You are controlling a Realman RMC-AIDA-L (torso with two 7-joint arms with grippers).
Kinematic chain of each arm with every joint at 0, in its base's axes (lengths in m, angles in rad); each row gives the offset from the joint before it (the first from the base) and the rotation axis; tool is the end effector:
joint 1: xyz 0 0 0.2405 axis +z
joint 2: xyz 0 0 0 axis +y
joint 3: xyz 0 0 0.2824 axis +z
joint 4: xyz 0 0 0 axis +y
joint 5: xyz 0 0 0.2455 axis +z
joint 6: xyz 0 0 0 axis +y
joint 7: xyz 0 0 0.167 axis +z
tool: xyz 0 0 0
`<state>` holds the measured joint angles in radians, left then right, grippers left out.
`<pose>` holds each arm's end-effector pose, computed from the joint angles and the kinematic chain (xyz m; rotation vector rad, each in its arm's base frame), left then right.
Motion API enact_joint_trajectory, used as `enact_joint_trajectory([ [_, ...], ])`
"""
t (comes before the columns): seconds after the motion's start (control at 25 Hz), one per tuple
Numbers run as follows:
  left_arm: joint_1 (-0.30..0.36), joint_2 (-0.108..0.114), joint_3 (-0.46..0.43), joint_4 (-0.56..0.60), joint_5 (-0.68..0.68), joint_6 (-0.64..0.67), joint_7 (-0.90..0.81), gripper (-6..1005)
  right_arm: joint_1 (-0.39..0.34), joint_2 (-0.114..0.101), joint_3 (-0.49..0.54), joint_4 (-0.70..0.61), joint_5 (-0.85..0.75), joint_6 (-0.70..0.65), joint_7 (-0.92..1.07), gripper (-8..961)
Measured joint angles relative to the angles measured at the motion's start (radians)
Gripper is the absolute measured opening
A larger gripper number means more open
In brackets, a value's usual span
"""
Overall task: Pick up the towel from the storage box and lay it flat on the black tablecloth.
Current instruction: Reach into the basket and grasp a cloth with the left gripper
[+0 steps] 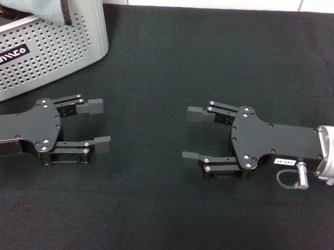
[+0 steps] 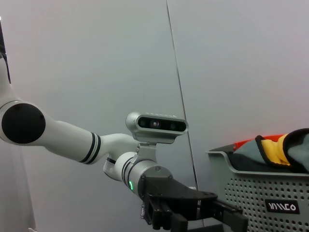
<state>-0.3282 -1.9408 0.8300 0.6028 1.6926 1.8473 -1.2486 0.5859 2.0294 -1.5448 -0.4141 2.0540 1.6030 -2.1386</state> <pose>-0.3287 0.3014 0.0263 -2.7368 -0.5089 -0.9969 0.2042 0.3413 -0.0966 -2.8785 0.1488 1.2393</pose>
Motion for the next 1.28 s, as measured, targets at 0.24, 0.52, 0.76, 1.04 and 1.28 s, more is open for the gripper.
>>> enact_joint_trajectory([
  [0.24, -0.003, 0.0, 0.0, 0.0, 0.002, -0.002, 0.0, 882, 0.0, 0.0, 0.0, 0.0, -0.001, -0.002, 0.0, 830],
  [0.52, -0.009, 0.002, 0.0, 0.0, 0.003, -0.01, -0.001, 881, 0.002, 0.0, -0.001, 0.0, -0.003, -0.005, -0.001, 829],
  [0.76, -0.014, 0.004, 0.0, 0.0, 0.003, -0.013, -0.002, 880, 0.0, 0.0, -0.001, 0.0, -0.001, -0.009, -0.002, 829],
  [1.04, -0.014, 0.003, 0.0, 0.0, 0.002, -0.016, -0.009, 878, 0.0, 0.0, -0.002, 0.0, 0.0, -0.012, -0.003, 829],
  [1.28, -0.014, -0.02, -0.016, 0.121, -0.063, -0.006, -0.234, 877, 0.0, 0.0, 0.006, 0.007, 0.0, -0.023, -0.02, 828],
])
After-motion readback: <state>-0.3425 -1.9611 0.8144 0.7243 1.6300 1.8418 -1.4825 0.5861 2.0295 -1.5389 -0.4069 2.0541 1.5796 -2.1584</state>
